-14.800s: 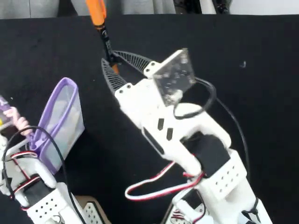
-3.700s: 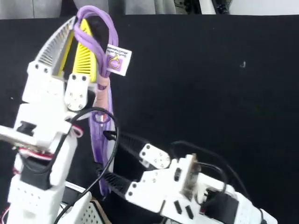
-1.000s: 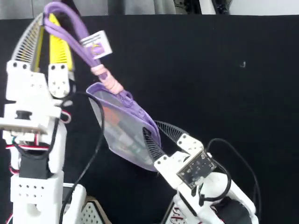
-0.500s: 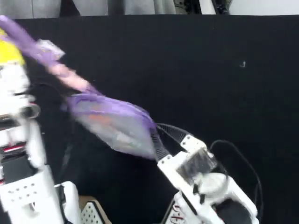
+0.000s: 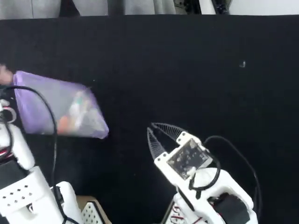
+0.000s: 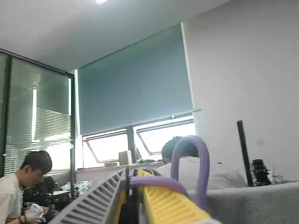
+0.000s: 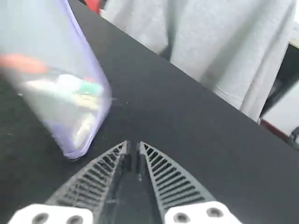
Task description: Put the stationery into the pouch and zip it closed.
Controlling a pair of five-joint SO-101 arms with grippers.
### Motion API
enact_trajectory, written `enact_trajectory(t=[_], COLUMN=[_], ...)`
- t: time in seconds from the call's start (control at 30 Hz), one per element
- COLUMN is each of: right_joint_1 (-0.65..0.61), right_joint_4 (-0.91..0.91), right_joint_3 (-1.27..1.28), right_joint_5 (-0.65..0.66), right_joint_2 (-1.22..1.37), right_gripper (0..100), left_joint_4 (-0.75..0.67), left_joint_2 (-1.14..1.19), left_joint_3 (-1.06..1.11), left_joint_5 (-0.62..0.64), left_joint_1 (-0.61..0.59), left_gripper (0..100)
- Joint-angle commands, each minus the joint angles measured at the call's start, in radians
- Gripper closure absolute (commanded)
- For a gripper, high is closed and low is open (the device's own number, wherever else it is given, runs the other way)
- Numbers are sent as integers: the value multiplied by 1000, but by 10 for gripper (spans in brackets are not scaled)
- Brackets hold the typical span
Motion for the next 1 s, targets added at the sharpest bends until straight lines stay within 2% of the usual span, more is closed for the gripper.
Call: enact_trajectory(t=[0.0,0.07,0.13,0.3,0.4,0.5,0.7,0.97], right_joint_1=[-74,-89,-101,-109,-106,-106,-40,-66], right_joint_4=[-9,17,51,77,17,-160,-695,-1031], right_joint_3=[-84,-119,-147,-140,-82,64,369,541], right_joint_5=[8,17,68,104,107,109,106,103], right_joint_2=[18,18,18,18,16,16,27,27], right_gripper=[825,746,711,737,744,743,744,744], left_joint_4=[-51,-81,-91,-87,-86,-86,-87,-84], left_joint_2=[-14,-14,-14,-14,-14,-14,-14,-12], left_joint_3=[-65,-65,-73,-101,-114,-120,-120,-117], left_joint_5=[18,14,12,11,-12,-92,-207,-272], left_joint_1=[96,154,202,338,415,498,619,763], left_gripper=[970,970,970,971,971,972,972,971])
